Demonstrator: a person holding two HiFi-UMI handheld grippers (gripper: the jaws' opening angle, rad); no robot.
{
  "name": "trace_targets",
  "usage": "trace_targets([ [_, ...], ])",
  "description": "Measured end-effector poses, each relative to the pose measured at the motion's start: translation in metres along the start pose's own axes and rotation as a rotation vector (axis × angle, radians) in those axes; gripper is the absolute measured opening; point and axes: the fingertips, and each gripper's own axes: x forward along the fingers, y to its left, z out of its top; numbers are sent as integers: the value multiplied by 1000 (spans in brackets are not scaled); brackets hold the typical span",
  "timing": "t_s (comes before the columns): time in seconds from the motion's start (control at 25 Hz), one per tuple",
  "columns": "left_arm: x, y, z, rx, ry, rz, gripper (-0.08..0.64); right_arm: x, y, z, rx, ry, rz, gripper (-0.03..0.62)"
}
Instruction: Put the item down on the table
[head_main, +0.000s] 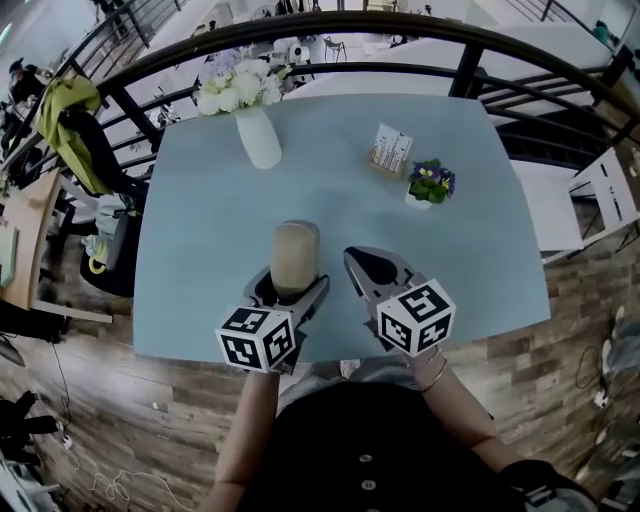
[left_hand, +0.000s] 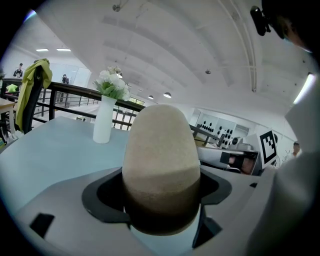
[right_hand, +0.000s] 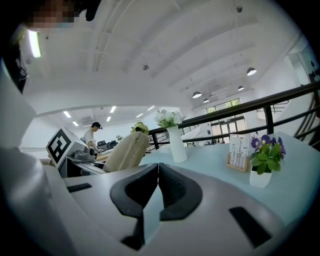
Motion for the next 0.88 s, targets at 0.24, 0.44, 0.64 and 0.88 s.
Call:
trace_targets([
  [0.24, 11, 7, 5, -15, 15, 18, 397, 11, -18, 4, 15, 9, 8, 8],
  [0.44, 21, 11, 1, -17, 37, 14, 397, 14, -27, -2, 23, 24, 2, 8],
  [0.64, 27, 15, 4, -16, 46, 9, 397, 15, -36, -7, 43, 37, -29, 8],
  [0.88, 33, 30, 12, -5, 69, -8, 397, 26, -40, -7, 61, 47, -60, 8],
])
